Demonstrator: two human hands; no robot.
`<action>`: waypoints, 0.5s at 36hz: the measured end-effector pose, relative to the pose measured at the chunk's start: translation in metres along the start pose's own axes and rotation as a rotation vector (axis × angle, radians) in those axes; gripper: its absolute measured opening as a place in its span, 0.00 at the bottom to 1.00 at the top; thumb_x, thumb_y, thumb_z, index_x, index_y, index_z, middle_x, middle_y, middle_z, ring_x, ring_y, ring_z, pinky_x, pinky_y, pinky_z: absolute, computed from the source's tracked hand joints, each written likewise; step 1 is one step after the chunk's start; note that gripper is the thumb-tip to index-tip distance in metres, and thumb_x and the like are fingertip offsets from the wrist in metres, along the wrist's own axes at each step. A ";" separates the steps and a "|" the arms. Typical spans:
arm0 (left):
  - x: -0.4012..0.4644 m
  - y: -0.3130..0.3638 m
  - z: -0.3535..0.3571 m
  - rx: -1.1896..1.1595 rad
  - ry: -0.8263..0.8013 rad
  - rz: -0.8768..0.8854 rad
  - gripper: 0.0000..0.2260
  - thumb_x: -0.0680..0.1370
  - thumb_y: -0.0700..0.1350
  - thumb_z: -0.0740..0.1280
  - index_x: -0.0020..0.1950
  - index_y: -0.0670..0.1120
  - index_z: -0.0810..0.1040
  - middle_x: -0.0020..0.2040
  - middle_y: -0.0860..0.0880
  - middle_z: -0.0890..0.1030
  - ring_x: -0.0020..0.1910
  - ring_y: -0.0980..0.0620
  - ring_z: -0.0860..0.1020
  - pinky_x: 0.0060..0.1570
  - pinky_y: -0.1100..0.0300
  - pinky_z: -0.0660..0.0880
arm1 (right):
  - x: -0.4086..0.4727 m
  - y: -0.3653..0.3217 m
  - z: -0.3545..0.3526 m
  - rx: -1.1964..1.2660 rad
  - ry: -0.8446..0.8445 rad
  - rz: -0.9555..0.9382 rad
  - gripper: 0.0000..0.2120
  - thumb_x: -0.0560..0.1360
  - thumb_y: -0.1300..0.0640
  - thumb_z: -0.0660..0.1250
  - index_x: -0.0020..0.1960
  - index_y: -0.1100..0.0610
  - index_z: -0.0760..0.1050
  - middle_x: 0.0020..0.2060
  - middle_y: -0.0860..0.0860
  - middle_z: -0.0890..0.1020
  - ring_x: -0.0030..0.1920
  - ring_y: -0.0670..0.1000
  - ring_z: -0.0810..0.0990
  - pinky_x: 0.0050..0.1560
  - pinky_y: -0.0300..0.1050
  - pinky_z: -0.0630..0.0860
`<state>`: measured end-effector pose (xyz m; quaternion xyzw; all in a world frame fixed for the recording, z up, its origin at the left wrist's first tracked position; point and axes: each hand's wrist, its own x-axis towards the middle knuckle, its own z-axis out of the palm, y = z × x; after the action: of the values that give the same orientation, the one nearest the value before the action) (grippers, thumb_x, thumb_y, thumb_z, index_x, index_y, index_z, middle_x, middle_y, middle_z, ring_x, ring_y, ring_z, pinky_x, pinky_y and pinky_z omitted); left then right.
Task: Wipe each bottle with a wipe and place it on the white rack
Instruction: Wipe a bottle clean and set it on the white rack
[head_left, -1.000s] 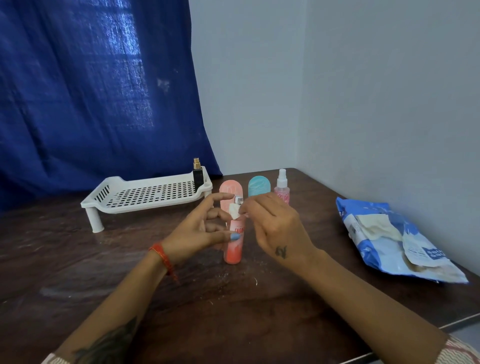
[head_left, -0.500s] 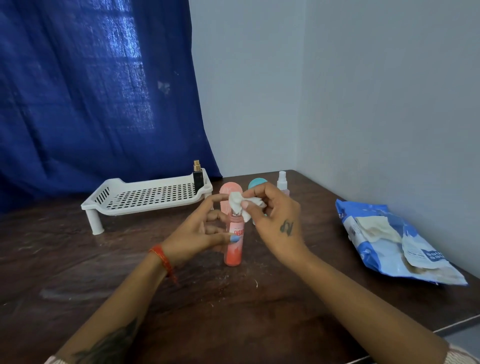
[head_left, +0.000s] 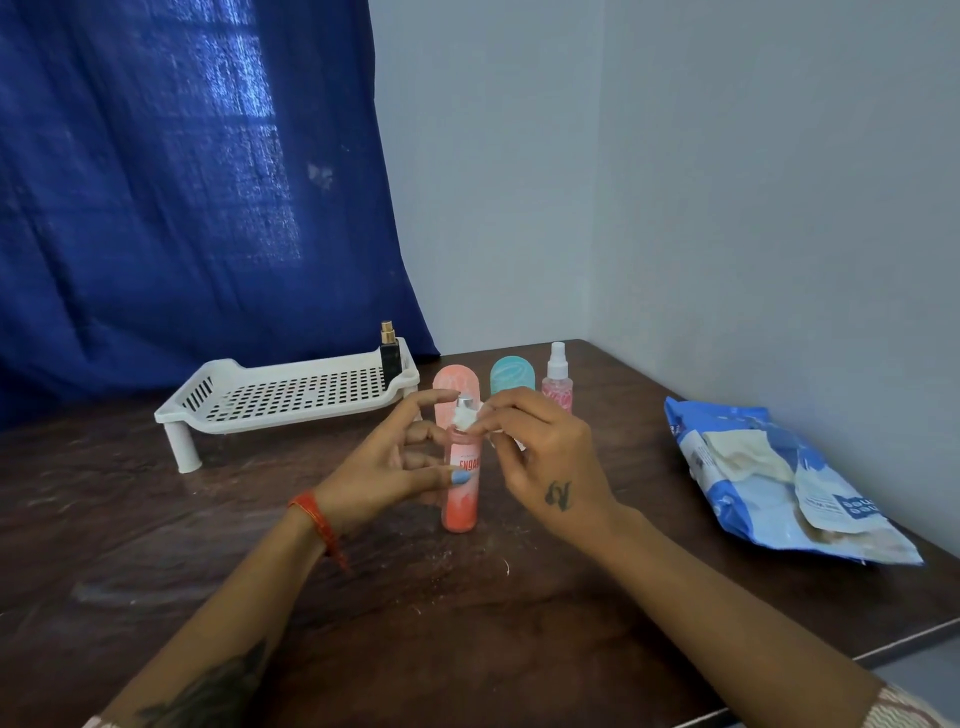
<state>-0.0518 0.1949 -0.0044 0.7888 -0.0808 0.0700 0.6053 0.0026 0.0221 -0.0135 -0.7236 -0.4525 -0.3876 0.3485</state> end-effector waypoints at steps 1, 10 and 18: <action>0.000 0.001 0.000 -0.003 0.000 -0.001 0.32 0.64 0.38 0.73 0.63 0.58 0.67 0.55 0.39 0.78 0.48 0.45 0.83 0.43 0.51 0.81 | 0.000 0.002 0.001 0.022 0.009 0.028 0.09 0.67 0.71 0.71 0.44 0.60 0.81 0.44 0.54 0.82 0.48 0.46 0.77 0.53 0.27 0.70; 0.001 -0.002 -0.003 0.008 -0.017 -0.017 0.33 0.65 0.39 0.73 0.65 0.56 0.66 0.57 0.41 0.79 0.50 0.43 0.82 0.45 0.48 0.81 | 0.000 0.012 0.005 0.223 0.046 0.449 0.09 0.72 0.65 0.70 0.47 0.54 0.81 0.43 0.39 0.79 0.44 0.35 0.76 0.47 0.23 0.71; -0.001 0.001 0.001 -0.004 0.007 -0.007 0.33 0.64 0.39 0.73 0.64 0.57 0.66 0.54 0.44 0.81 0.48 0.46 0.83 0.43 0.52 0.81 | -0.009 -0.003 0.004 0.414 -0.073 0.520 0.09 0.71 0.64 0.71 0.46 0.52 0.77 0.44 0.47 0.82 0.46 0.43 0.81 0.45 0.31 0.77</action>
<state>-0.0524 0.1940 -0.0042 0.7875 -0.0757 0.0705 0.6075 -0.0014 0.0227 -0.0227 -0.7420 -0.3341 -0.1591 0.5590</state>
